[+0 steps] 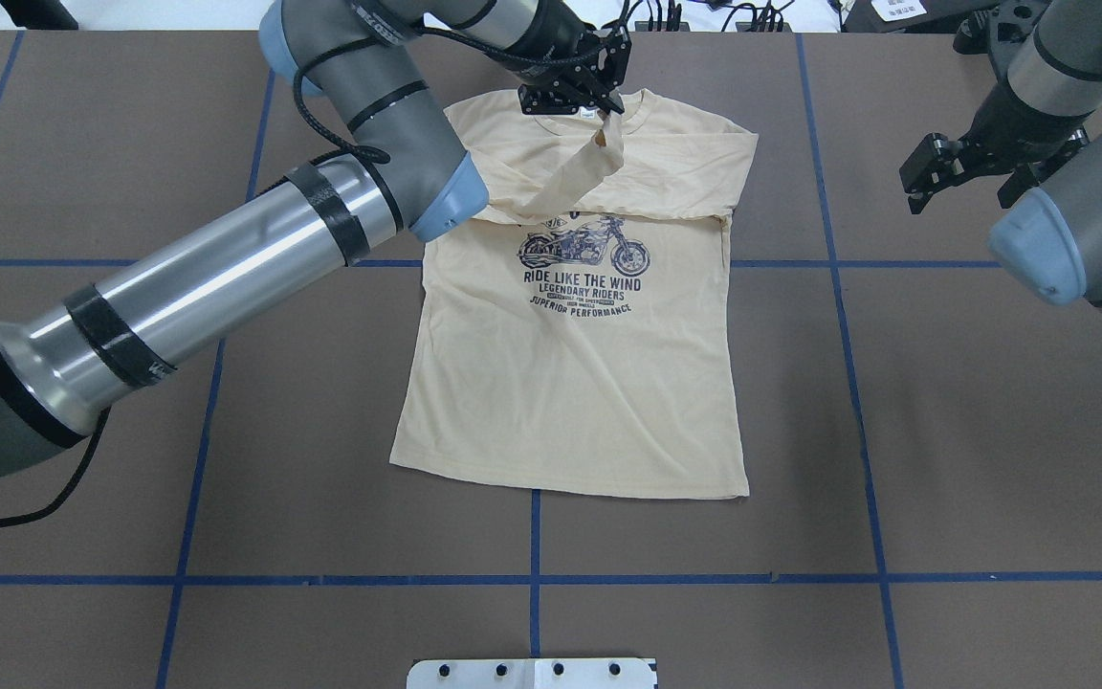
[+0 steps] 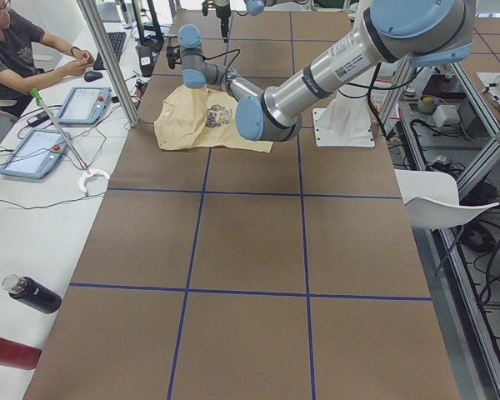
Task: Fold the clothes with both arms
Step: 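Carry the held sleeve over the shirt toward the collar with the left gripper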
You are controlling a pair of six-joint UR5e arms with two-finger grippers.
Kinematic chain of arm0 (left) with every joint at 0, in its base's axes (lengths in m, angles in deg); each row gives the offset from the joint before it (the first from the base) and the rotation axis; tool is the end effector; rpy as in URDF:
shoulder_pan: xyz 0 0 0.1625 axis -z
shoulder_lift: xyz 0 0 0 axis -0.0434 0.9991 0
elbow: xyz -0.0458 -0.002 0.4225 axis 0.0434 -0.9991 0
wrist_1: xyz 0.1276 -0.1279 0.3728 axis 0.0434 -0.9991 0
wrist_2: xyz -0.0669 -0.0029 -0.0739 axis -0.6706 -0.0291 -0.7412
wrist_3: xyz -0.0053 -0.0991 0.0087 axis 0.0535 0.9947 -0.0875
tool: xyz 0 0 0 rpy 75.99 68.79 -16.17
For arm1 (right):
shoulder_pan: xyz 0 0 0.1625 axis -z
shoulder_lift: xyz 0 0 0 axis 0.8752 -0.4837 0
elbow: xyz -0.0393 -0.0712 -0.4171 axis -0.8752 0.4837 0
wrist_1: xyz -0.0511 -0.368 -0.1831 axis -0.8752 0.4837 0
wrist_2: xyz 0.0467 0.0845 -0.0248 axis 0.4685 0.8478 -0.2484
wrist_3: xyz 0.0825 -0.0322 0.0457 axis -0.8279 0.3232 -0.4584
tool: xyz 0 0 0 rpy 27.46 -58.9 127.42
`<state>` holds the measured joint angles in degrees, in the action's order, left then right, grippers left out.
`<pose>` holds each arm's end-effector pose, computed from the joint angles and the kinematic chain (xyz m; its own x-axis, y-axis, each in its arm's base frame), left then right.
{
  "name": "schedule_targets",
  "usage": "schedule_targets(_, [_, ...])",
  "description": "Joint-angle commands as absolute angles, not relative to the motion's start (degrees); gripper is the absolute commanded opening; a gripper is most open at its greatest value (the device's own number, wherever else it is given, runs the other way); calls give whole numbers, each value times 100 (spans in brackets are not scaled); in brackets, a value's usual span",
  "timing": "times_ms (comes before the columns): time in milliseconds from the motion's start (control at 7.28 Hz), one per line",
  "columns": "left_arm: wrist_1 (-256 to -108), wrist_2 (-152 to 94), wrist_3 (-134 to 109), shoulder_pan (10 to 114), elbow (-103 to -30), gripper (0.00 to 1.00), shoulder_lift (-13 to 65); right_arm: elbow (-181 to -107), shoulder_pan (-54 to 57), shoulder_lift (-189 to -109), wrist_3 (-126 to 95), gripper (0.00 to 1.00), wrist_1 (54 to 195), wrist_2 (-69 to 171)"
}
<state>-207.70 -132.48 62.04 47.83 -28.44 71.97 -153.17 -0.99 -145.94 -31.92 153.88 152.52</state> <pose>0.5288 -0.6435 0.0651 0.1205 -0.1114 -0.9864 0.1843 0.9789 -0.0880 -0.2168 -0.5736 0.3738 0.7815 -0.0122 0.6238 0.0261 0.9996 -0.0132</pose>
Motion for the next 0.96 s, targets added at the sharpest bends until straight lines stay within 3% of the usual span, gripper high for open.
schedule_targets(0, [-20954, -12679, 6202, 4407, -2721, 0, 7211, -15274, -89, -14550, -3210, 100, 15387, 15252])
schedule_targets(275, [-21638, -12195, 6194, 4258, -2151, 0, 7220, -15204, -80, -14550, -3210, 100, 15387, 15252])
schedule_targets(825, [-21703, -11832, 6185, 3906, -2122, 0, 7378, -15011, -71, -14392, -3201, 100, 15387, 15261])
